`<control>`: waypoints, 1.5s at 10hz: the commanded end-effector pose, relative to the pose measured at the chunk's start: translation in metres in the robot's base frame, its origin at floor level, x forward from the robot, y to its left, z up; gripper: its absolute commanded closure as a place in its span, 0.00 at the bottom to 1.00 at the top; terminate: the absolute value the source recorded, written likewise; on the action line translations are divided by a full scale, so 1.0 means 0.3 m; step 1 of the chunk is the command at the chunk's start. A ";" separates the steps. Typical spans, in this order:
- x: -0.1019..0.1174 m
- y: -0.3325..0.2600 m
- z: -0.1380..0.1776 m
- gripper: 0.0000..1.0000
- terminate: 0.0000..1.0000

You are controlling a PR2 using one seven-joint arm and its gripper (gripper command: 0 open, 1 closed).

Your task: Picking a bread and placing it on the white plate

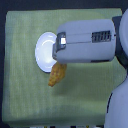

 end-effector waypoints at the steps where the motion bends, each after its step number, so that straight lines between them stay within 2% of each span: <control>1: 0.170 0.260 0.091 1.00 0.00; 2: 0.232 0.342 0.083 1.00 0.00; 3: 0.251 0.374 0.074 1.00 0.00; 6: 0.379 0.467 0.001 1.00 0.00; 11: 0.422 0.407 -0.084 1.00 0.00; 15: 0.429 0.375 -0.103 1.00 0.00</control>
